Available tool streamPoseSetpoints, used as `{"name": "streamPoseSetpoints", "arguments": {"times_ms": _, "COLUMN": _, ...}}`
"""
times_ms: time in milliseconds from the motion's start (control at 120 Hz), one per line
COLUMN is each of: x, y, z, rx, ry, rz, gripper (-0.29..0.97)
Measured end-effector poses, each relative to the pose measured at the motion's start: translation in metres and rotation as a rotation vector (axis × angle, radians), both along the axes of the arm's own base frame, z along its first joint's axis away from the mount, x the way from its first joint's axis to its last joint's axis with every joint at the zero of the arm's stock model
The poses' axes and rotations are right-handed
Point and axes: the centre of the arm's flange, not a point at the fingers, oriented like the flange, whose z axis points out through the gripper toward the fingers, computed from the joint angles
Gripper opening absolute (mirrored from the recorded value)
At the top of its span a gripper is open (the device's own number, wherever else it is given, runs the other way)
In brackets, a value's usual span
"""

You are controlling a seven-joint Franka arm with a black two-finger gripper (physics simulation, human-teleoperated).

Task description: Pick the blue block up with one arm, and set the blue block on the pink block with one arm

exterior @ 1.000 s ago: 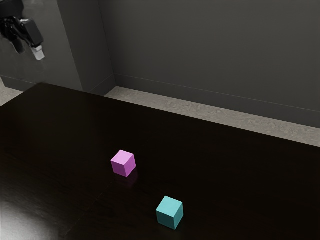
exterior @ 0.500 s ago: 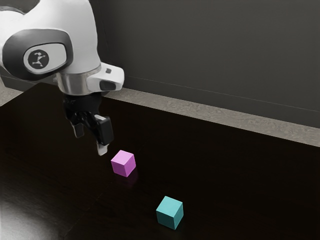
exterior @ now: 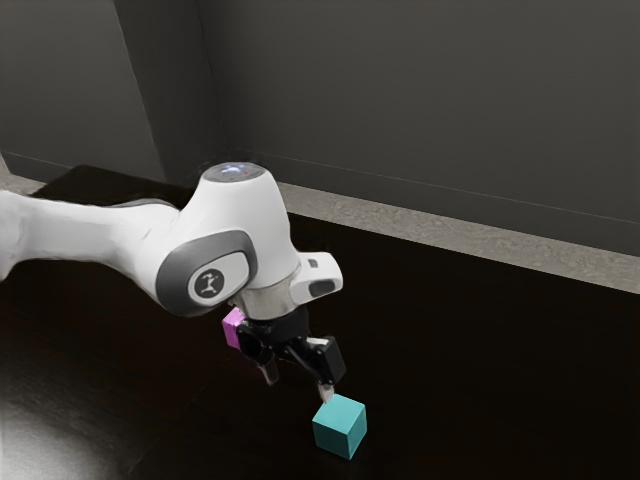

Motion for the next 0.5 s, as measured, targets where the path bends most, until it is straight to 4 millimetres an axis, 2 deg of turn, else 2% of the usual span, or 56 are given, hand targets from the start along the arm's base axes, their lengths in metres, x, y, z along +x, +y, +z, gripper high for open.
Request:
{"name": "streamPoseSetpoints", "arguments": {"times_ms": 92, "x": 0.008, "y": -0.001, "z": -0.023, "rx": -0.029, "ry": -0.002, "rz": 0.057, "gripper": 0.68}}
{"name": "streamPoseSetpoints", "arguments": {"times_ms": 283, "x": 0.016, "y": -0.003, "z": -0.032, "rx": -0.048, "ry": -0.04, "rz": 0.121, "gripper": 0.68}}
{"name": "streamPoseSetpoints", "arguments": {"times_ms": 500, "x": 0.015, "y": -0.002, "z": -0.045, "rx": 0.028, "ry": -0.026, "rz": 0.098, "gripper": 0.68}}
